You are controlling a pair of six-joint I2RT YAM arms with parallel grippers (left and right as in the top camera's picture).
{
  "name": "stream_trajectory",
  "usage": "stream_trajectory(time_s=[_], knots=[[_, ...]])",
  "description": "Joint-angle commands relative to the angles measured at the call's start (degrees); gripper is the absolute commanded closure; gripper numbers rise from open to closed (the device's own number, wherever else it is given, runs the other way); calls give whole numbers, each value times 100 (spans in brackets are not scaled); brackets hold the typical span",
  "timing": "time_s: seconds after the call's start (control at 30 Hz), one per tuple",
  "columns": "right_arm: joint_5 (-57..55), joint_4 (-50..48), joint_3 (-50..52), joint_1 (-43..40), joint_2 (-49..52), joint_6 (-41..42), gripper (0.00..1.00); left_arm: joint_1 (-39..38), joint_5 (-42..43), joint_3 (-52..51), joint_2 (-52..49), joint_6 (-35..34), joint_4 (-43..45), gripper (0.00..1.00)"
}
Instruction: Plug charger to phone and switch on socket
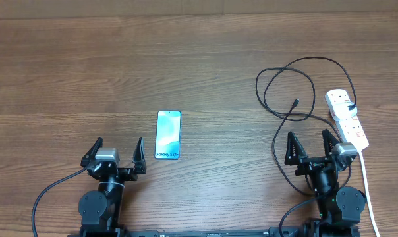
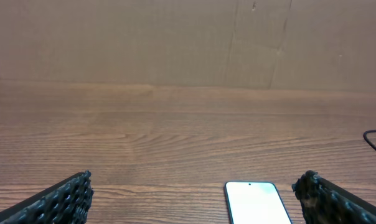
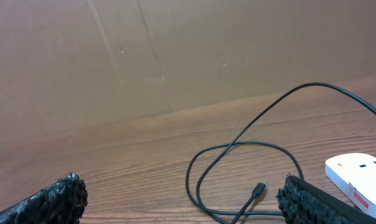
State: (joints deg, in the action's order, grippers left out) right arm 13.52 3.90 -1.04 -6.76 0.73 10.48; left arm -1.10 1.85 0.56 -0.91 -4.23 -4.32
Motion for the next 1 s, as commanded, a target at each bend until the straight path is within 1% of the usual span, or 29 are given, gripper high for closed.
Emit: stream_trajectory(time_s=[0.0, 0.87, 0.97], knots=[[-44, -37, 59, -22, -57, -31, 0, 44, -37, -28, 66, 105, -11, 0], [-44, -37, 59, -22, -57, -31, 0, 44, -35, -28, 66, 101, -4, 0], [-44, -37, 59, -22, -57, -31, 0, 44, -254, -28, 66, 168, 173, 0]])
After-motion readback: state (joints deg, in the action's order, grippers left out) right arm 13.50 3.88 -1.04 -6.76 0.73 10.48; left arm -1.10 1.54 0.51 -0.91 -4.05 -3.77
